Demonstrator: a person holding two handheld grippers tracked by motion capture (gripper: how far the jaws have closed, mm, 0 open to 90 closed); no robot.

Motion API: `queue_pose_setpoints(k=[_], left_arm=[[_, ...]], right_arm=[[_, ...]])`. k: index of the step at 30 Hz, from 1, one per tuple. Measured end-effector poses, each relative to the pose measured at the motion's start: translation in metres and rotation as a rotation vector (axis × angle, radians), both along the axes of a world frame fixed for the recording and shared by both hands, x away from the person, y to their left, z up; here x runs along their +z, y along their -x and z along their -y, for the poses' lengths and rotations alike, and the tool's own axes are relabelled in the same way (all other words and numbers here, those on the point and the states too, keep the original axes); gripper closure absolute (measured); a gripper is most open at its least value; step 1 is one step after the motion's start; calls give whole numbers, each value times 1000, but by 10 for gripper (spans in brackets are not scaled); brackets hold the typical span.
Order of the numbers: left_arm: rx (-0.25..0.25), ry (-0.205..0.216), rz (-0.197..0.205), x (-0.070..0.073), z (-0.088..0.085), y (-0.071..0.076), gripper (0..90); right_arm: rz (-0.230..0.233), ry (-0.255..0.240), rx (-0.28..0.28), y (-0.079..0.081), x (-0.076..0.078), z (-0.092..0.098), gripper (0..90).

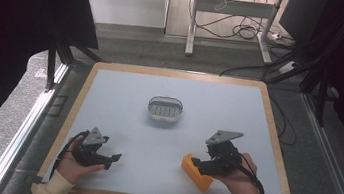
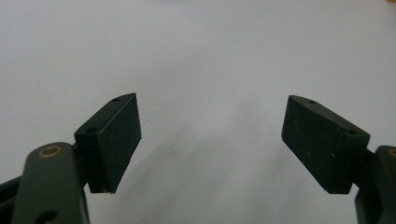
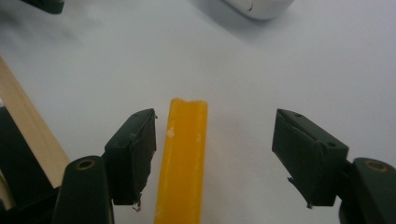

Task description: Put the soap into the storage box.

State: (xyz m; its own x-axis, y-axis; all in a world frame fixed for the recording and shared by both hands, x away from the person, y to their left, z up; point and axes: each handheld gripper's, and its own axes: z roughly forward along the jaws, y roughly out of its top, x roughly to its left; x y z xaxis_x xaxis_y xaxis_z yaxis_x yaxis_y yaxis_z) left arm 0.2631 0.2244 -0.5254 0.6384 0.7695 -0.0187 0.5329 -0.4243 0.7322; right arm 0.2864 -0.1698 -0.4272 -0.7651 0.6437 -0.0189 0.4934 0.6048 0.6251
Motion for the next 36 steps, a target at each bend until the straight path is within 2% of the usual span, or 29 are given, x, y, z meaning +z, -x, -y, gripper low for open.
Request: queue_pose_setpoints(k=[11, 17, 18, 27, 28, 29, 30, 36], left_arm=[[-1, -9, -7, -1, -1, 0, 195], [-2, -9, -5, -1, -1, 0, 195], [-1, -6, -5, -1, -1, 0, 195], [-2, -9, -7, -1, 0, 0, 195], [-6, -16, -10, -1, -1, -1, 195], [-6, -16, -10, -1, -1, -1, 195], [-4, -12, -11, -1, -1, -1, 195], [-5, -12, -11, -1, -1, -1, 195]], right_arm=[[-61, 95, 7, 0, -17, -13, 324], [-75, 114, 5, -1, -22, -16, 340], [-91, 120, 8, -1, -24, -17, 373], [-150, 171, 12, -4, -36, -22, 425], [-154, 177, 8, -5, -38, -23, 472], [-154, 177, 8, -5, -38, -23, 472], [-186, 191, 14, -6, -41, -23, 493], [-229, 207, 17, -8, -47, -25, 572]])
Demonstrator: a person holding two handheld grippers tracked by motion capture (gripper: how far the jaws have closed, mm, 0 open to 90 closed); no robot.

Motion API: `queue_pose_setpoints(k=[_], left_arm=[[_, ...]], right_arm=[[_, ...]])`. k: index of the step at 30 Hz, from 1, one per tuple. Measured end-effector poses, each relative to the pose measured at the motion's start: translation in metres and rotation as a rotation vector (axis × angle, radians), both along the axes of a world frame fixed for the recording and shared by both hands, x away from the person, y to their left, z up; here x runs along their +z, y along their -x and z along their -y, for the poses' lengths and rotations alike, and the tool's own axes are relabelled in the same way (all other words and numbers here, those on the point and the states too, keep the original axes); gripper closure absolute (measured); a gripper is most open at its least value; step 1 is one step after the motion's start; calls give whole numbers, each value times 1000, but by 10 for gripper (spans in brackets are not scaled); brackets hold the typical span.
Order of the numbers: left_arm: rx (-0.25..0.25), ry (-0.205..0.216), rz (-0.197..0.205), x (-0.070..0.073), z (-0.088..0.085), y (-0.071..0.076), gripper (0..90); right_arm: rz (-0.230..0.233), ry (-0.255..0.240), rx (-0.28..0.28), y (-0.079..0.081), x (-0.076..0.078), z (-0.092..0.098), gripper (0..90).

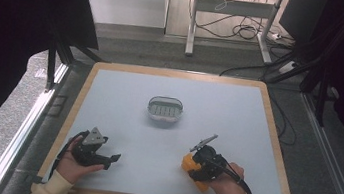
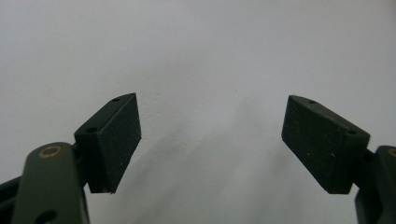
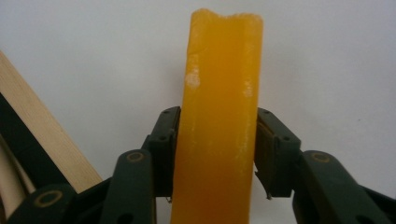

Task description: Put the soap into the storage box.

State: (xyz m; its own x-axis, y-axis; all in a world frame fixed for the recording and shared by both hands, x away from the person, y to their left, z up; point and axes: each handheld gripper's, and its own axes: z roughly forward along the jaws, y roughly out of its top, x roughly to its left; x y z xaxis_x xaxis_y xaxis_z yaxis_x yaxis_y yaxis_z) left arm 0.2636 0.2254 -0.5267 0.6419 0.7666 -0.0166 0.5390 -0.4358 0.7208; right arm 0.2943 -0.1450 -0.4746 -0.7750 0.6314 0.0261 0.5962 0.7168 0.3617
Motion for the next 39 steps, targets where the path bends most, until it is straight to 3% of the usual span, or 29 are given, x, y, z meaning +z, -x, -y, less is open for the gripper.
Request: queue_pose_setpoints(k=[13, 16, 27, 39], left_arm=[[-1, 3, 3, 1, -1, 0, 195], [1, 2, 3, 1, -1, 0, 196], [5, 8, -1, 0, -1, 0, 195], [6, 4, 0, 0, -2, 0, 195]], right_arm=[[16, 29, -13, 1, 1, -2, 612], [5, 1, -11, 1, 3, -1, 612], [90, -36, -3, 5, 25, 9, 613], [134, -79, 13, 4, 35, 16, 613]])
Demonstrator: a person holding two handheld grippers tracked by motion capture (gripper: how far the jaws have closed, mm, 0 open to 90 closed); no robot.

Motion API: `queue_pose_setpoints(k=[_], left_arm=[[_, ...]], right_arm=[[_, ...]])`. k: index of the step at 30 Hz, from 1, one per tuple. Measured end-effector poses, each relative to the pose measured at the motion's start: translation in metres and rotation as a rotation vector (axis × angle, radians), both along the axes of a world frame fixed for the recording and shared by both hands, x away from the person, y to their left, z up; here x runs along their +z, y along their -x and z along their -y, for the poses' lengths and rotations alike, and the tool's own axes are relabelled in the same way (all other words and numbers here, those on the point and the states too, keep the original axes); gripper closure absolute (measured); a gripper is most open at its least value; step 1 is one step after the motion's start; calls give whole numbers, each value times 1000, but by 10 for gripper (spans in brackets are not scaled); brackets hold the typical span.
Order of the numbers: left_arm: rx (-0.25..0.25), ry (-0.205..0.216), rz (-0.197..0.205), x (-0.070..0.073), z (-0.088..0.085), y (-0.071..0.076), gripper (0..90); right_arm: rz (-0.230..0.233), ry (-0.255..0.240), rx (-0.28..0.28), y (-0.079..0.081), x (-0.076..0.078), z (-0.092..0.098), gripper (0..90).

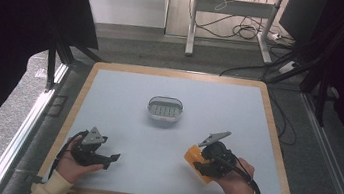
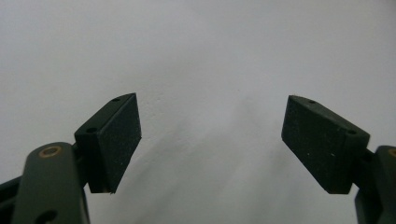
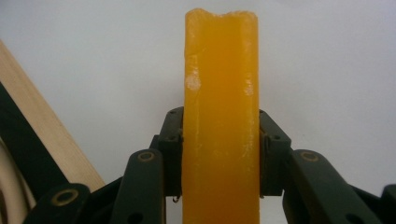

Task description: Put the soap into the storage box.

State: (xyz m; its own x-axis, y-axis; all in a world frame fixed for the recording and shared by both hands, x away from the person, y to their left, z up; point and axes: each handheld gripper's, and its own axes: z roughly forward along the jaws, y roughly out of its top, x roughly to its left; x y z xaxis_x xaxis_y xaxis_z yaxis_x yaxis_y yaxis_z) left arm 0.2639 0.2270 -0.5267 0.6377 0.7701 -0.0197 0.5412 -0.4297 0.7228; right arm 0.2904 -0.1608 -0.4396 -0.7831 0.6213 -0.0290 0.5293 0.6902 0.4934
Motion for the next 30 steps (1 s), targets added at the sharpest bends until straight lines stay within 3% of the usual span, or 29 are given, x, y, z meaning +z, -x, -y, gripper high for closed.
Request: queue_pose_setpoints(k=[14, 16, 20, 30], left_arm=[[4, 6, -1, 0, 0, 0, 195], [4, 7, -2, 0, -1, 0, 195], [2, 15, -1, 0, -1, 0, 195], [-5, 14, 3, 2, 0, 1, 195]], right_arm=[[25, -27, 8, -8, 10, 2, 613], [8, -60, 23, -13, 13, 2, 613], [15, -72, 37, -18, 19, 0, 613], [33, -69, 59, -31, 31, -8, 613]])
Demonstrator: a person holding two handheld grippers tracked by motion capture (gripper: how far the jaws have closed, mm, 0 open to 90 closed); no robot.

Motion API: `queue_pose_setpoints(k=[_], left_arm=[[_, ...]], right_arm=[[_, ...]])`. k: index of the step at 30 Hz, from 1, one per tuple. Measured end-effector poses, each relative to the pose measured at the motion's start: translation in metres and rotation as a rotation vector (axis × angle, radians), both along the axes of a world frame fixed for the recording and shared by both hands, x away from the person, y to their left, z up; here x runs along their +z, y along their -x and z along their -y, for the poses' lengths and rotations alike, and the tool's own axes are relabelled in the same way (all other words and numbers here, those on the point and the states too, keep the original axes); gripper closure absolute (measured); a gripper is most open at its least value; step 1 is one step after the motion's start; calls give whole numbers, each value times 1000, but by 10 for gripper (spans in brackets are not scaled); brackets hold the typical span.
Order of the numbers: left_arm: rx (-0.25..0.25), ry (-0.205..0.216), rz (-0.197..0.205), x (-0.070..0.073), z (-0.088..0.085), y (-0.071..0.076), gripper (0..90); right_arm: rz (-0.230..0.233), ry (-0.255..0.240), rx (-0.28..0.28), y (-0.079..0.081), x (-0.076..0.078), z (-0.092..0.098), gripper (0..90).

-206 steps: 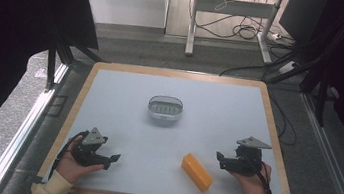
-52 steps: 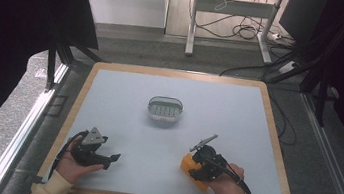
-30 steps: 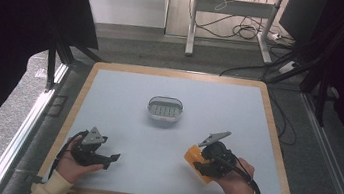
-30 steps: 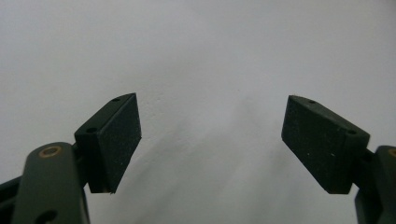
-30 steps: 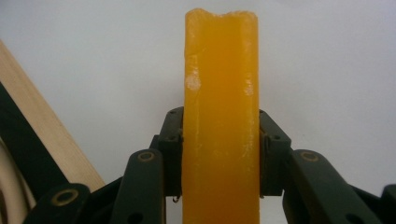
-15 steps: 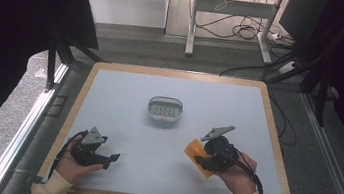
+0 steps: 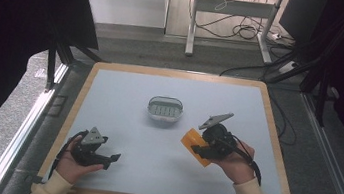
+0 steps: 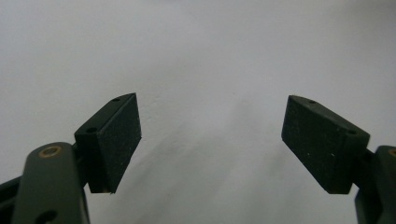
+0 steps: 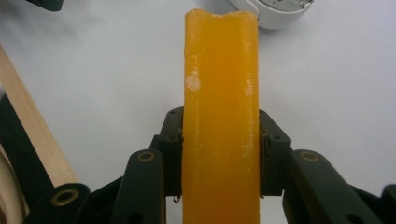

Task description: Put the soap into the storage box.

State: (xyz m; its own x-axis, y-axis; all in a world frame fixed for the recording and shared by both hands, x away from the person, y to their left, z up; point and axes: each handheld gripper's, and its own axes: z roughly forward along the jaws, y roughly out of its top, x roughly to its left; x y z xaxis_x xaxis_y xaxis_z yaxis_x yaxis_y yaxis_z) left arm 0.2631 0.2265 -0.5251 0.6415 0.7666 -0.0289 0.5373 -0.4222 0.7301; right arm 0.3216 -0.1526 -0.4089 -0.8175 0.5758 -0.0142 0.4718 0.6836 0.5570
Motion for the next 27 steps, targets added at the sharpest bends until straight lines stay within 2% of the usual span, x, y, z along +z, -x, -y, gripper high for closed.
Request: queue_pose_setpoints(k=[9, 11, 27], left_arm=[[-5, -11, -4, 0, -1, 0, 195], [0, -1, -4, 0, 0, 0, 195], [-3, -4, -3, 0, 0, 0, 195]], right_arm=[[-4, 3, 4, -10, 3, 0, 613], [-5, -4, 7, -11, 3, -1, 613], [7, -1, 35, -24, 7, -7, 613]])
